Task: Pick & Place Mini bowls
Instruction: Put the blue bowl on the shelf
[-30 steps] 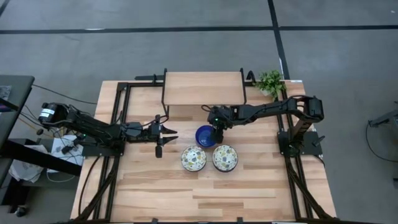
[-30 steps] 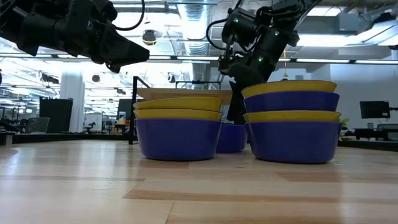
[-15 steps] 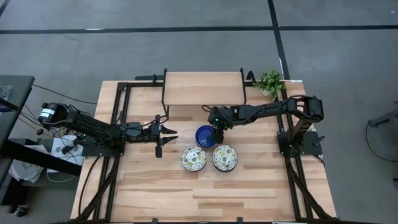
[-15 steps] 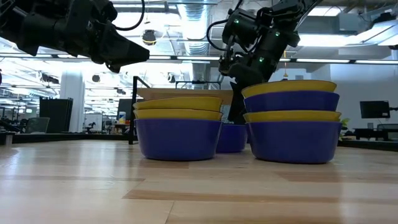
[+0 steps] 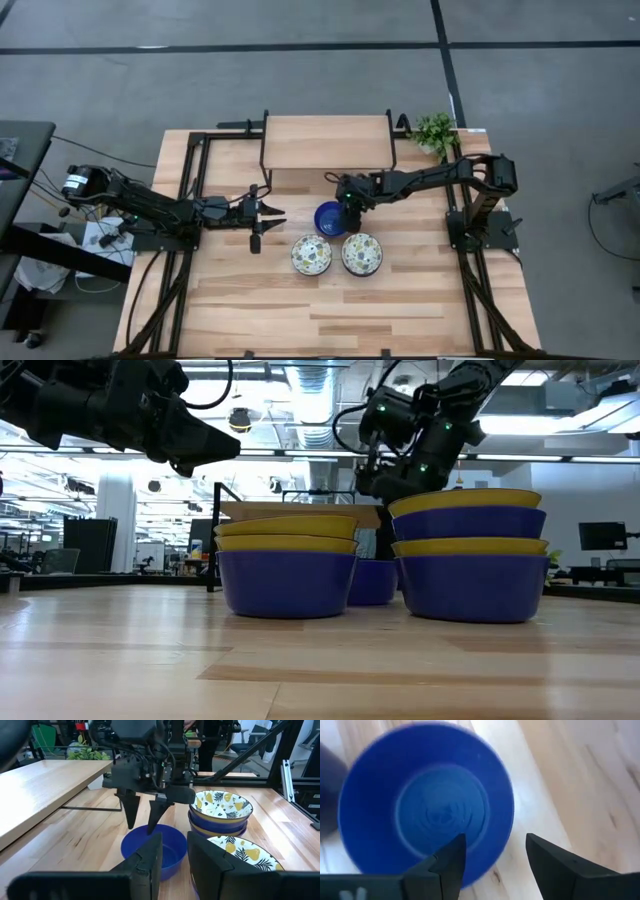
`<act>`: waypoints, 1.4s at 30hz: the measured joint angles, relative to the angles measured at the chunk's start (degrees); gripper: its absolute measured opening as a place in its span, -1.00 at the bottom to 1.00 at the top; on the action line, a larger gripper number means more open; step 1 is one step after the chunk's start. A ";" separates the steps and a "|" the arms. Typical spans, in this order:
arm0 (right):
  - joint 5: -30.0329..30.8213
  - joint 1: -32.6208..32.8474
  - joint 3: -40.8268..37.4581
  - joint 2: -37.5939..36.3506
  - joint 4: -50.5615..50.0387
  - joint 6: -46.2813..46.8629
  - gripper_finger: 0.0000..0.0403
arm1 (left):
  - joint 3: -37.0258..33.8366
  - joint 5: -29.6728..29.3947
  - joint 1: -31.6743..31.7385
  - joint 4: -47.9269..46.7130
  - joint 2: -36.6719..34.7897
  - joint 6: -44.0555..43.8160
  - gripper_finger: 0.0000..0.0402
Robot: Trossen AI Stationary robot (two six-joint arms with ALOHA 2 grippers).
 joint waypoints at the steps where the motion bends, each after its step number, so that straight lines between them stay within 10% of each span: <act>1: -0.54 -0.02 0.26 0.99 1.29 -0.02 -0.04 | 0.00 -0.01 0.01 -0.01 0.00 0.00 -0.55; 42: -0.93 -2.47 2.47 2.94 -0.86 -0.88 -0.96 | -0.02 0.01 0.01 0.03 -0.02 0.01 -0.55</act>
